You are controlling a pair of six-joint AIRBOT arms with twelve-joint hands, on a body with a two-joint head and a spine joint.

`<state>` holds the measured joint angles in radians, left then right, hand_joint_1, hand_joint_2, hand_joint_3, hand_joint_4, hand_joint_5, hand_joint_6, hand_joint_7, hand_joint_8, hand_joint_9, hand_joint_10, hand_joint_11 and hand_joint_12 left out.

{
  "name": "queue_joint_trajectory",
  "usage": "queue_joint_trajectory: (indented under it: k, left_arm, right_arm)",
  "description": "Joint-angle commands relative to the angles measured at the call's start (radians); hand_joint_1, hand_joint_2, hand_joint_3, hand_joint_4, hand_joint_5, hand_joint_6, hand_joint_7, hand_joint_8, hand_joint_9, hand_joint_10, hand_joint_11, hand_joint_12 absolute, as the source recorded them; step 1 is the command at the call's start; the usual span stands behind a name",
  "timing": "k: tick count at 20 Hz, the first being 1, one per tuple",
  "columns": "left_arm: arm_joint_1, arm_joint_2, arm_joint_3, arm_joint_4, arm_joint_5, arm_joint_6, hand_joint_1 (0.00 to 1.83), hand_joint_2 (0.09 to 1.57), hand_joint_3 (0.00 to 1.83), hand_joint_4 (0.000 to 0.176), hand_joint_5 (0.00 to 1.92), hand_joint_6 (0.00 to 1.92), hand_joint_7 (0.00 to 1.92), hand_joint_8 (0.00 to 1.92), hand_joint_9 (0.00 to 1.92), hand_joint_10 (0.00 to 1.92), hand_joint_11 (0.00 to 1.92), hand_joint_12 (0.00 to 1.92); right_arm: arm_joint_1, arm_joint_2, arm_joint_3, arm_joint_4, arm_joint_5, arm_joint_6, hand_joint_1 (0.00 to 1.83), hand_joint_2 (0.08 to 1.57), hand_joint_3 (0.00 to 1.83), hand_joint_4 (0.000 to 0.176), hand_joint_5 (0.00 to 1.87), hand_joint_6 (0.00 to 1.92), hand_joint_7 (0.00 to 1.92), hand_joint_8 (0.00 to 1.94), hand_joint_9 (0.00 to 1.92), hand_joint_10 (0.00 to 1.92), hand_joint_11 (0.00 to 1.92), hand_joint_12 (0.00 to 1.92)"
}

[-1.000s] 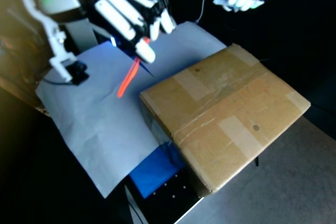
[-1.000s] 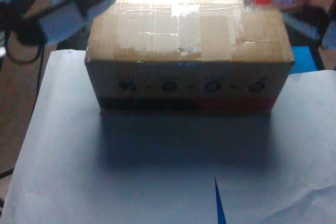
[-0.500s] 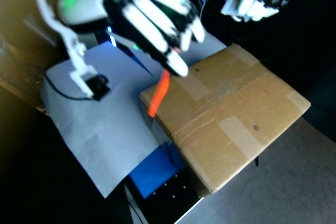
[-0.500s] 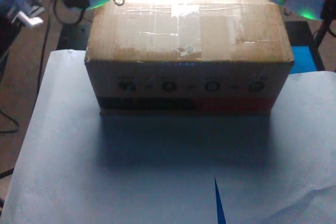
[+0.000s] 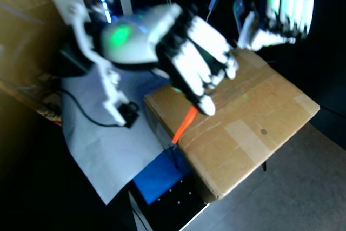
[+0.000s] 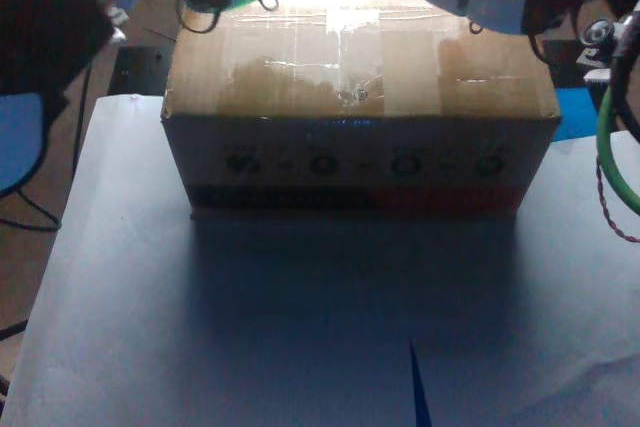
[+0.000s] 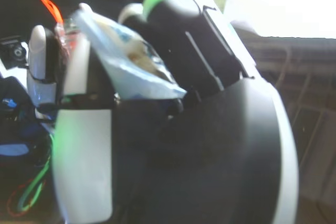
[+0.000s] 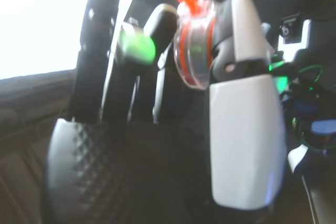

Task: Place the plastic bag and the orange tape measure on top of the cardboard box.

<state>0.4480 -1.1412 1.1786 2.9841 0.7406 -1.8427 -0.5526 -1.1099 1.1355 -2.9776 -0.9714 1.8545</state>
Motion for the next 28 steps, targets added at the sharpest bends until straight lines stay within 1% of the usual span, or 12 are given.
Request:
queue_joint_trajectory:
  k: [1,3,8,11,14,16,17,18,19,20,25,28]
  left_arm:
    - [-0.027,-0.010,0.011,0.028,0.084,0.004,1.26,1.15,0.00,0.000,0.85,0.96,1.00,1.22,1.13,1.22,1.00,1.61]
    - [-0.033,-0.037,0.045,0.028,0.040,0.004,1.35,1.14,0.00,0.000,0.81,0.98,0.95,1.10,0.98,1.28,0.93,1.48]
    - [-0.033,-0.075,0.102,0.028,-0.036,0.009,1.38,1.15,0.00,0.000,0.81,0.92,0.93,1.14,0.93,1.42,0.81,1.60]
    - [-0.034,-0.093,0.131,0.028,-0.081,0.011,1.36,1.19,0.00,0.000,0.73,1.04,0.88,1.22,0.82,1.49,0.72,1.62]
    - [-0.036,-0.101,0.152,0.028,-0.110,0.011,1.36,1.20,0.00,0.000,0.69,1.15,0.85,1.24,0.81,1.47,0.66,1.62]
    - [-0.034,-0.100,0.149,0.028,-0.112,0.011,1.18,1.23,0.00,0.000,0.71,1.27,0.81,1.39,0.56,1.28,0.29,1.85]
    - [-0.032,-0.098,0.147,0.028,-0.112,0.011,1.10,1.22,0.00,0.000,0.75,1.30,0.67,1.03,0.51,1.26,0.26,1.87]
    - [-0.030,-0.094,0.142,0.028,-0.112,0.011,1.04,1.10,0.00,0.000,0.61,0.51,0.56,0.78,0.39,1.20,0.14,1.84]
    - [-0.028,-0.089,0.137,0.028,-0.112,0.011,1.01,1.09,0.00,0.000,0.61,0.37,0.53,0.66,0.33,1.11,0.07,1.81]
    - [-0.024,-0.074,0.120,0.028,-0.112,0.013,1.02,1.04,0.00,0.000,0.65,0.15,0.57,0.29,0.28,0.83,0.00,1.67]
    - [-0.011,-0.057,0.101,0.028,-0.111,0.016,0.97,1.01,0.00,0.000,0.65,0.03,0.58,0.05,0.26,0.68,0.00,1.60]
    - [-0.007,-0.045,0.091,0.028,-0.111,0.016,1.01,1.02,0.00,0.000,0.68,0.02,0.65,0.05,0.27,0.88,0.00,1.71]
  right_arm:
    - [0.019,0.002,0.011,-0.034,-0.129,-0.003,1.27,1.11,0.00,0.000,0.95,0.85,1.05,1.19,1.20,1.43,1.14,1.67]
    - [0.019,-0.004,0.029,-0.024,-0.115,-0.003,1.26,1.14,0.00,0.000,0.94,0.86,0.96,1.35,1.06,1.61,0.99,1.81]
    - [0.014,-0.041,0.084,-0.005,-0.063,-0.003,1.27,1.13,0.00,0.000,0.86,0.99,1.05,1.14,1.13,1.20,1.04,1.49]
    - [0.002,-0.056,0.102,0.009,-0.045,-0.003,1.27,1.13,0.00,0.000,0.86,0.99,1.06,1.12,1.13,1.19,1.03,1.47]
    - [-0.015,-0.060,0.104,0.017,-0.040,-0.003,1.25,1.15,0.00,0.000,0.85,1.00,0.99,1.27,1.04,1.43,0.97,1.66]
    - [-0.018,-0.060,0.098,0.018,-0.041,-0.003,1.24,1.18,0.00,0.000,0.78,1.08,0.94,1.34,0.87,1.52,0.84,1.75]
    - [-0.018,-0.060,0.097,0.018,-0.041,-0.003,1.15,1.17,0.00,0.000,0.84,1.16,0.78,1.38,0.80,1.57,0.77,1.81]
    - [-0.018,-0.060,0.092,0.018,-0.041,-0.003,1.12,1.03,0.00,0.000,0.55,0.92,0.59,1.34,0.63,1.53,0.59,1.78]
    - [-0.018,-0.059,0.086,0.018,-0.041,-0.003,1.09,1.01,0.00,0.000,0.52,0.84,0.52,1.34,0.56,1.55,0.52,1.80]
    - [-0.018,-0.051,0.073,0.017,-0.044,-0.003,0.99,0.98,0.00,0.000,0.46,0.70,0.40,1.24,0.40,1.52,0.34,1.81]
    - [-0.018,-0.032,0.052,0.017,-0.059,-0.003,1.00,0.91,0.00,0.000,0.52,0.54,0.44,1.06,0.43,1.28,0.33,1.61]
    - [-0.018,-0.011,0.039,0.015,-0.065,-0.003,1.00,0.90,0.00,0.000,0.58,0.50,0.48,1.04,0.48,1.22,0.34,1.54]
